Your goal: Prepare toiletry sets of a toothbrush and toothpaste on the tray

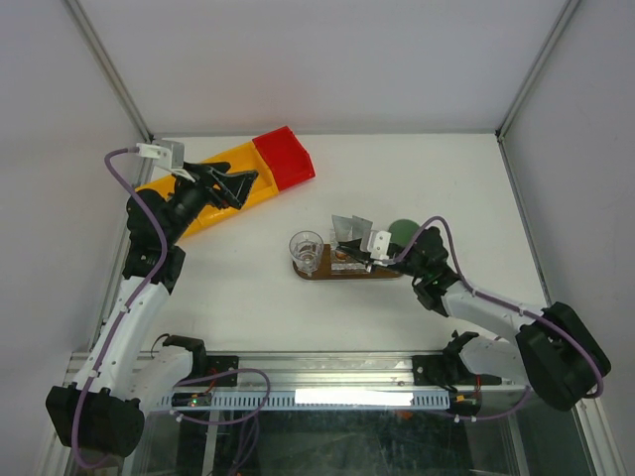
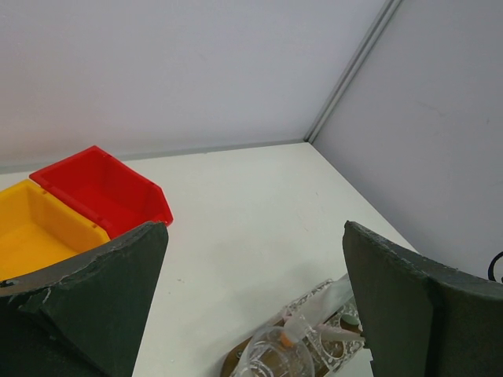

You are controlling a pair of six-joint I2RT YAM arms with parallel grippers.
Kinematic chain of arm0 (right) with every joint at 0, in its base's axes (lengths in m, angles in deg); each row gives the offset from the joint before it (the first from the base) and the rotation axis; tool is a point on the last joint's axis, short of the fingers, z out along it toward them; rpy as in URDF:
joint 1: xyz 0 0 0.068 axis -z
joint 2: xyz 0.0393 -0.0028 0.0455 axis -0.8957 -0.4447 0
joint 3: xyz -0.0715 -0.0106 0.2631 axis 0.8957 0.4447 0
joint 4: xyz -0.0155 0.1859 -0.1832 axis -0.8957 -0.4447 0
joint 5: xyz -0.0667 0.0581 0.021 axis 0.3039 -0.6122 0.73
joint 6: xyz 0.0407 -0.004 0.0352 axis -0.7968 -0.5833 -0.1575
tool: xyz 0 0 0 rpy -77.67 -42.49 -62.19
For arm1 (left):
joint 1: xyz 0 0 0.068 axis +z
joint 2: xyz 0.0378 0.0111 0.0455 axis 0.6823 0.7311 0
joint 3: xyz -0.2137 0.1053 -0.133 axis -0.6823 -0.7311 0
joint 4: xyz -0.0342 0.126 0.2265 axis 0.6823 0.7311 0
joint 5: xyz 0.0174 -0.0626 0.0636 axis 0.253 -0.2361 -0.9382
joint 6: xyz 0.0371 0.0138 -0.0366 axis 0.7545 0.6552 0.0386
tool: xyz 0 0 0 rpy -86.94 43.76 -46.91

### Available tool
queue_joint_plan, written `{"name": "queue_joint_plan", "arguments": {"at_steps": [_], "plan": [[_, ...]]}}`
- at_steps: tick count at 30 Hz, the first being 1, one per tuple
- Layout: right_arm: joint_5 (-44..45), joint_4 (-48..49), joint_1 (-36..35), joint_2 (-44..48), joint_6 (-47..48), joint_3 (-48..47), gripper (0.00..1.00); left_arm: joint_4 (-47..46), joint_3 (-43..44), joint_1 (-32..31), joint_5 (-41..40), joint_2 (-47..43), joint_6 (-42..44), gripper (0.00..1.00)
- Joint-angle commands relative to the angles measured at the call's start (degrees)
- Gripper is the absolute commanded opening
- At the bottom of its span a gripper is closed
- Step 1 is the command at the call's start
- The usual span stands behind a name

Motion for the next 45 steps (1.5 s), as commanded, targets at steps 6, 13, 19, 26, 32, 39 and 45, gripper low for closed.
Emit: {"name": "queue_joint_plan", "arguments": {"at_steps": [6,13,19,26,32,39,45], "plan": [[-1.6,9.5,1.5,-2.3,-1.7,1.7,0.01,-2.9,0.5,0.8,1.6,-0.5,-1.6,0.99],[-2.0,12.0,2.1,-4.3,-2.7,2.2,0.02,-3.0,0.5,0.9,2.0,-0.4,-1.8,0.99],[-2.2,12.8,2.8,-5.2,-2.7,2.5,0.05,-3.1,0.5,0.9,2.1,-0.5,-1.8,0.99],[-5.4,3.4,3.0,-4.2,-0.2,-1.0,0.08,-3.3,0.6,1.1,2.3,-0.6,-2.0,0.99],[-5.6,-1.8,2.9,-3.2,0.1,-3.0,0.08,-3.5,0.4,1.3,2.5,-0.7,-2.3,0.99],[-5.6,-4.3,3.0,-3.7,0.1,-4.4,0.08,-3.8,0.2,1.5,2.8,-0.6,-2.6,0.99],[-5.6,-10.9,3.0,-4.2,0.1,-7.7,0.08,-4.1,0.2,1.8,3.2,-0.5,-2.8,0.99]]}}
